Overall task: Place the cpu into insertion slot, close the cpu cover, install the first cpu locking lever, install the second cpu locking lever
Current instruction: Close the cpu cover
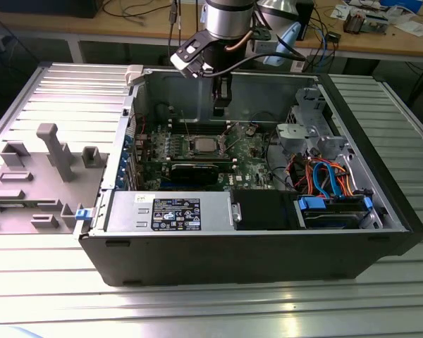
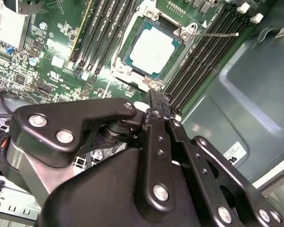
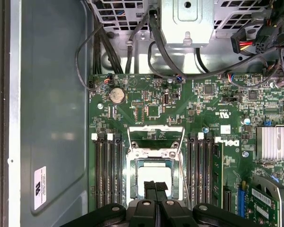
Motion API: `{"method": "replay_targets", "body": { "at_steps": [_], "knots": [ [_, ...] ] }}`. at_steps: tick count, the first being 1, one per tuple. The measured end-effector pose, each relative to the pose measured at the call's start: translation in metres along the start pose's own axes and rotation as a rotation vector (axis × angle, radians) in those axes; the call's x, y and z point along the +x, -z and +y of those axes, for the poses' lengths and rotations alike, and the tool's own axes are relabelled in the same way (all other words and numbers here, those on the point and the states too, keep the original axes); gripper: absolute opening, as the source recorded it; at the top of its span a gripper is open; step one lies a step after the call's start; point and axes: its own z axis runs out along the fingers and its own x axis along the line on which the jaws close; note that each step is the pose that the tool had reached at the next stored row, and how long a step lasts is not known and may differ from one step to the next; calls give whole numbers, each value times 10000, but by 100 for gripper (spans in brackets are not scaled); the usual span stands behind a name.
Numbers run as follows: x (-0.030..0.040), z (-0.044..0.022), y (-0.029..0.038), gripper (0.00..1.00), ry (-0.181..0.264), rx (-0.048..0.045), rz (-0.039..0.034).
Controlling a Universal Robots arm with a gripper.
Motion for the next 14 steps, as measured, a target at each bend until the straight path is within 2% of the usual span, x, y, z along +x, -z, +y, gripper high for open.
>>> {"method": "replay_targets", "body": {
  "at_steps": [14],
  "knots": [
    [0,17,0,11,0,1,-1]
  ]
}}
